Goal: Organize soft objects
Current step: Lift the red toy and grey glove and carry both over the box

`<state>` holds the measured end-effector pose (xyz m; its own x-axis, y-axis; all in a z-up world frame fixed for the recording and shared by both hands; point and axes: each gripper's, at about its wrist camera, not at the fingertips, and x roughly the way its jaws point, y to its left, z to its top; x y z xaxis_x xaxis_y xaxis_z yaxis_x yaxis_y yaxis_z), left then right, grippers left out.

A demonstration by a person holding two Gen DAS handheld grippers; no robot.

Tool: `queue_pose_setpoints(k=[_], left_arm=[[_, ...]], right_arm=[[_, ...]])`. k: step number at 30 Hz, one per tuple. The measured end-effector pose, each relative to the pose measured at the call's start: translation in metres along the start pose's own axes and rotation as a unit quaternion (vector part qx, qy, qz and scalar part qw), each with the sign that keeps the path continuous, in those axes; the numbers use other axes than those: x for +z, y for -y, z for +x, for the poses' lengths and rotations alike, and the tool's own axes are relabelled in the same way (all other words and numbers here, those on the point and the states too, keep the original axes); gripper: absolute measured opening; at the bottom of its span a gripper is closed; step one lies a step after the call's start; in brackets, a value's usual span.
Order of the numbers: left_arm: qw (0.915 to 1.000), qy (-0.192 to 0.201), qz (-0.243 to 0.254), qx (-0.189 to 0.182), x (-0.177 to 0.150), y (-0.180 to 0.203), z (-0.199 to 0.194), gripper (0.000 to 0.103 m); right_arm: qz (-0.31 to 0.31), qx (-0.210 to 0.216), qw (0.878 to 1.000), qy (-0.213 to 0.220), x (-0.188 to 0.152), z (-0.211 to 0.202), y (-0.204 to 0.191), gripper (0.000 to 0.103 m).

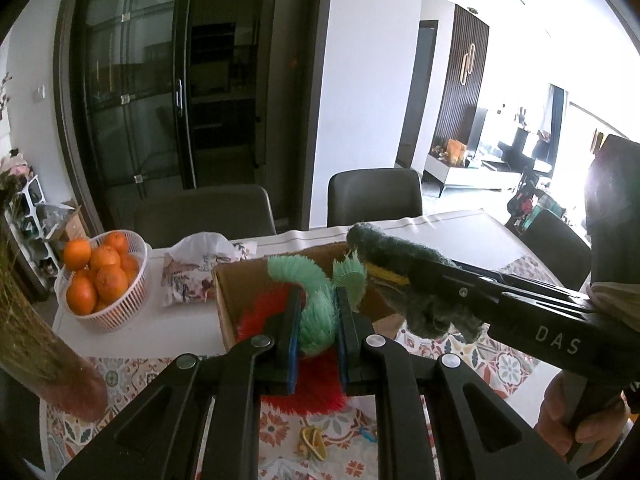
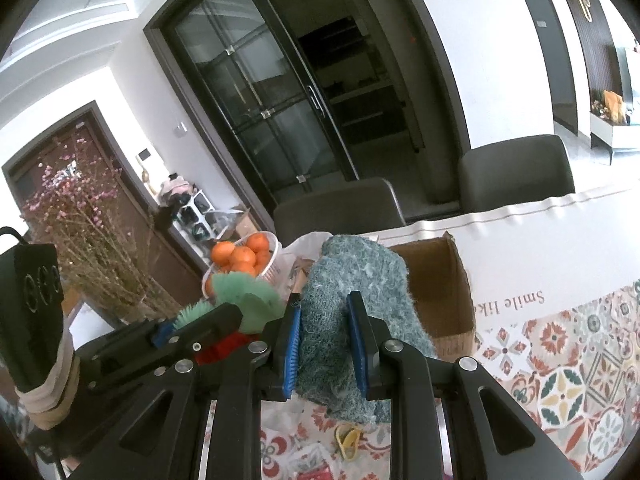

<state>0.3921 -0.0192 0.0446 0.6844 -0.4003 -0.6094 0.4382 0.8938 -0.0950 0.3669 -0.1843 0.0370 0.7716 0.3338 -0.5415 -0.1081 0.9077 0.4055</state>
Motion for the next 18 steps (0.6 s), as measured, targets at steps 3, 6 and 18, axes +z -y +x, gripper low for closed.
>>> queue_pose_setpoints(k=[3,6,18], left_arm=[[1.0000,0.001,0.000,0.002,0.007,-0.002,0.007,0.016],[1.0000,-0.001,-0.002,-0.001,0.011,-0.005,0.015,0.016],[0.9994,-0.030,-0.020,0.004,0.026,-0.025,0.062,0.016]], right_arm=[[-0.002,0.001,1.000,-0.006,0.006,0.007,0.002,0.023],[-0.006,-0.001,1.000,-0.010,0.011,0.016,0.003,0.023],[-0.010,-0.008,0.998,-0.055,0.030,0.065,0.017,0.023]])
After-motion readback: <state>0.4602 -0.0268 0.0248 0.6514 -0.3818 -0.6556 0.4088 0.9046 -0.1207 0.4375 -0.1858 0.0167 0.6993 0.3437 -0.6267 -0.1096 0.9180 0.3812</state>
